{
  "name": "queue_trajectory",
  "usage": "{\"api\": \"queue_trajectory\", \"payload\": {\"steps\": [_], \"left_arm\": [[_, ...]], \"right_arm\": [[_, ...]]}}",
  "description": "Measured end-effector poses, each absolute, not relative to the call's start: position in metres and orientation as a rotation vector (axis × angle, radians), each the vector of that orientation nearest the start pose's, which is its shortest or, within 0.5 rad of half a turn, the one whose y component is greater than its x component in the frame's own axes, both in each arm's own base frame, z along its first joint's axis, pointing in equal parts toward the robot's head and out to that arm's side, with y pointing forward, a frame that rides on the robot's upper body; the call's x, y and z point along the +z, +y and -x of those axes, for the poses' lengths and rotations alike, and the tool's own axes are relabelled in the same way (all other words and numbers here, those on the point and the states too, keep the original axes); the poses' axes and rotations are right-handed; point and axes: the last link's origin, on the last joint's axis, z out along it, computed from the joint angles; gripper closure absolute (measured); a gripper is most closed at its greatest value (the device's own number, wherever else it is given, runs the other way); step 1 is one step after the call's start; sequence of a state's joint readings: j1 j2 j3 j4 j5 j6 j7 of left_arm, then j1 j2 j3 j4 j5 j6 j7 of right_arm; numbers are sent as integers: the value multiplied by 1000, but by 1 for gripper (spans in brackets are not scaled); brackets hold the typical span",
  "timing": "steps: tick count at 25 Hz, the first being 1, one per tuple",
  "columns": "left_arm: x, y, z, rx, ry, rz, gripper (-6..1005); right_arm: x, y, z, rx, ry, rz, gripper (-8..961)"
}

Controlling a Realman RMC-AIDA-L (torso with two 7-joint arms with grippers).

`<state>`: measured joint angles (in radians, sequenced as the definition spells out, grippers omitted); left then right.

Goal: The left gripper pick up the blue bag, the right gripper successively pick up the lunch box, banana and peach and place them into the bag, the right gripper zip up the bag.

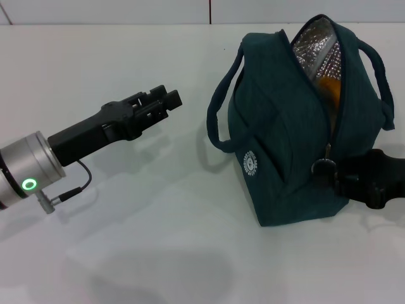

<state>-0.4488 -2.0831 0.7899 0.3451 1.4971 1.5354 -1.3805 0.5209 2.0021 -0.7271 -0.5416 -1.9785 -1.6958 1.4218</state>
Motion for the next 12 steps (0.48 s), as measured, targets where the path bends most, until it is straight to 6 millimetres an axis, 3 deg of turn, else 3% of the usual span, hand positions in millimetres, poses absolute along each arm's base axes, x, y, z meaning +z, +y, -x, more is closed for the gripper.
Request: {"api": "queue_trajectory", "payload": {"steps": [3,9,12], "left_arm": [[-21,307,268,-1268,-1030,2338,487],[-20,307,268,-1274,-1029,2330,487],[-20,308,268,-1275,-1029,2329,487]], "right_arm": [[8,307,-271,786,758,2844,777],[9,310,-274,778,761,2819,775],[10,310,-275,783,762,2807,852]]}}
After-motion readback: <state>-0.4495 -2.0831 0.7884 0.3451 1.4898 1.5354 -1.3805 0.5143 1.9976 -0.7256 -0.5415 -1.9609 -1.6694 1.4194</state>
